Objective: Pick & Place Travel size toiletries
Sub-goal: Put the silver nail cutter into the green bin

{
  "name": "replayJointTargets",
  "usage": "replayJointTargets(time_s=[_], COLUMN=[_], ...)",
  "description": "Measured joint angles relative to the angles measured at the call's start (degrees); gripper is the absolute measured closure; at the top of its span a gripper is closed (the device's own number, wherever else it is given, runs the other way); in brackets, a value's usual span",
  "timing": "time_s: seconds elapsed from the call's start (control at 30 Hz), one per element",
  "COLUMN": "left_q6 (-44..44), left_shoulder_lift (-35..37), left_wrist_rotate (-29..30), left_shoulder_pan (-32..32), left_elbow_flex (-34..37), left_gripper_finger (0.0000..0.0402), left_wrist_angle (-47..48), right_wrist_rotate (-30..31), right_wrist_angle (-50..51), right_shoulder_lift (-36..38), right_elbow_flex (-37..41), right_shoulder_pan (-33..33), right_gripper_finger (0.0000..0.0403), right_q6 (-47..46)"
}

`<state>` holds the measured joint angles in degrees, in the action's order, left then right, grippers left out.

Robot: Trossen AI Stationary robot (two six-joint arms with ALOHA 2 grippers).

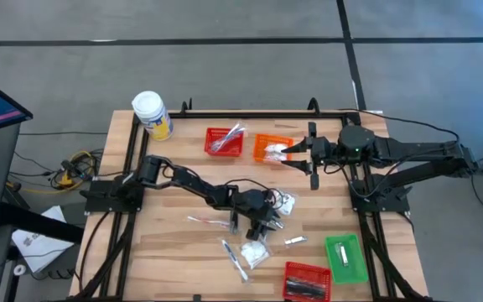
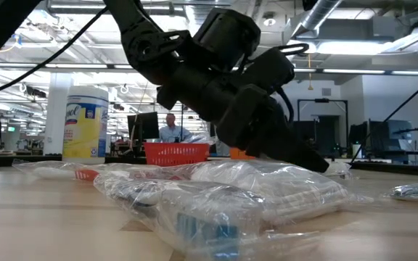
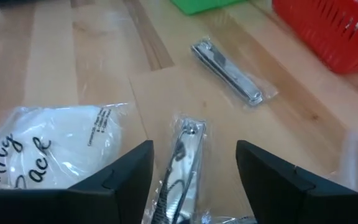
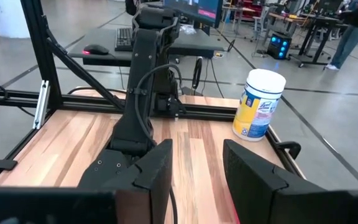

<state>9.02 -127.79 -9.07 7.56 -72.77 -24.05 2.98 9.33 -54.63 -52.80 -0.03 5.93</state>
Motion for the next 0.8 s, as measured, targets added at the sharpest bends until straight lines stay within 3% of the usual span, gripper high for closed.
replayJointTargets(time_s=[0.4,0.8], left_q6=[-1.5,-1.4], left_shoulder_lift=[0.0,-0.3], left_wrist_rotate=[0.0,0.6], left_shoulder_pan=[-0.6,-0.6], left_elbow_flex=[-0.8,-0.8], left_gripper_finger=[0.0210,0.0270], left_wrist_angle=[5.4,5.8], right_wrist_rotate=[0.0,0.0], right_wrist_angle=[-0.3,-0.4], right_shoulder_lift=[0.0,0.0], right_elbow_flex=[0.0,0.0], right_shoulder_pan=[0.0,0.0], right_gripper_finger=[0.0267,0.0265], right_q6=[0.0,0.0])
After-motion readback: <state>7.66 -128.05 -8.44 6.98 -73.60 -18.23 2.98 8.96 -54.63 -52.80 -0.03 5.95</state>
